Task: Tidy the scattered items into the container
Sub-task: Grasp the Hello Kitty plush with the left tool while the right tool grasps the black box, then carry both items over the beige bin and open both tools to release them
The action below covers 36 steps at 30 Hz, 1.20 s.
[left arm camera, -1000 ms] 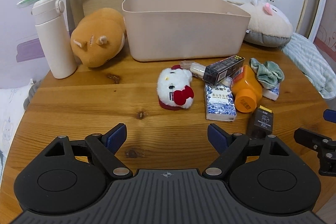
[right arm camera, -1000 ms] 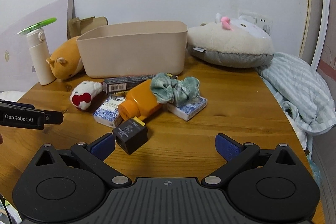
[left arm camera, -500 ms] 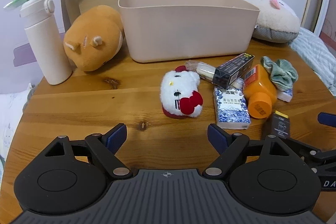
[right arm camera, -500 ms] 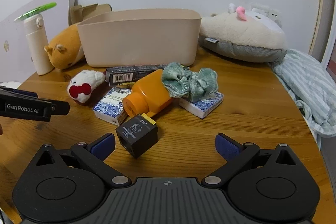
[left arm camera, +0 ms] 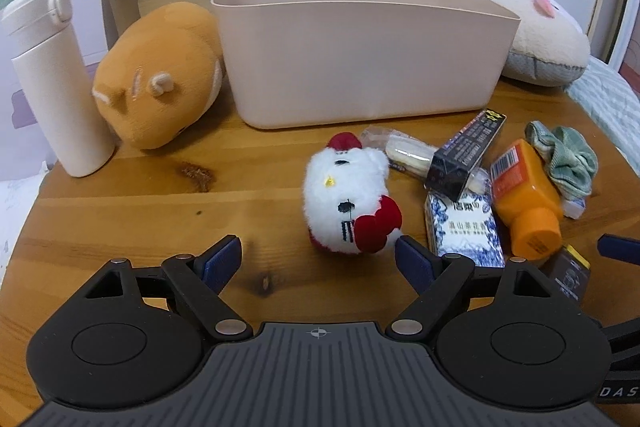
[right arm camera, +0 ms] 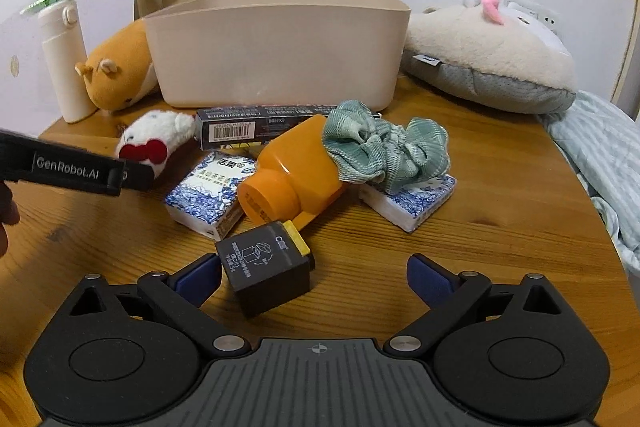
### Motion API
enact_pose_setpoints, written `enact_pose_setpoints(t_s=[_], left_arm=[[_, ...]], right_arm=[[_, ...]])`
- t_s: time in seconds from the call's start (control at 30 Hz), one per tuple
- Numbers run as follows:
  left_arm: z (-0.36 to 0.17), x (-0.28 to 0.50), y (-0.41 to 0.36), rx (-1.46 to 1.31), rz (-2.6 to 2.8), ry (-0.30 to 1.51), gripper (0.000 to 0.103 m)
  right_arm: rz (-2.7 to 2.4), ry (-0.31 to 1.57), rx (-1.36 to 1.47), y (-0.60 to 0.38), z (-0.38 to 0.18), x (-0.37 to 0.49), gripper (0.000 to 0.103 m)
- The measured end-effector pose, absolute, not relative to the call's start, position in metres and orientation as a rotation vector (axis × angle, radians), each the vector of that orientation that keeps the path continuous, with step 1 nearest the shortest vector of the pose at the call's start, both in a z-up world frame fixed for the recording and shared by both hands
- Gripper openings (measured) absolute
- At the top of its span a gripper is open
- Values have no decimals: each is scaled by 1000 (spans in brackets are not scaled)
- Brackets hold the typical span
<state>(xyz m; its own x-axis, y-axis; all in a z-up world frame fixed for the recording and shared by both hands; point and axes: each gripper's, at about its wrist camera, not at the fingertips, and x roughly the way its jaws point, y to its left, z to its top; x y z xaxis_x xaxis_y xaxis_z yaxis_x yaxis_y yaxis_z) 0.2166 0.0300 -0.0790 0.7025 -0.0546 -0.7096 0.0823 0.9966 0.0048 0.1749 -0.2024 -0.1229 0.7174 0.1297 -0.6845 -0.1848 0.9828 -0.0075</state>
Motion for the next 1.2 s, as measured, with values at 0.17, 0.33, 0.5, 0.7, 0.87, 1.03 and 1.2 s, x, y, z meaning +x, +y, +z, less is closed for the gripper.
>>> enact_pose_setpoints(t_s=[0.17, 0.33, 0.5, 0.7, 0.87, 1.03, 1.2], left_arm=[[-81, 232, 26, 36, -71, 779, 86], [-84, 251, 24, 34, -67, 780, 86], [-91, 264, 20, 28, -76, 807, 59], [-89, 262, 20, 35, -70, 798, 44], [-88, 255, 23, 24, -59, 796, 41], [-75, 239, 24, 24, -57, 756, 41], [-52, 217, 29, 22, -72, 703, 41]], right_arm=[[187, 765, -81, -202, -128, 186, 93], [203, 763, -76, -202, -129, 194, 88], [211, 748, -73, -203, -128, 196, 65], [210, 747, -54, -207, -125, 195, 46], [217, 749, -47, -208, -125, 192, 46], [224, 749, -32, -210, -122, 184, 46], [233, 709, -23, -214, -104, 170, 46]])
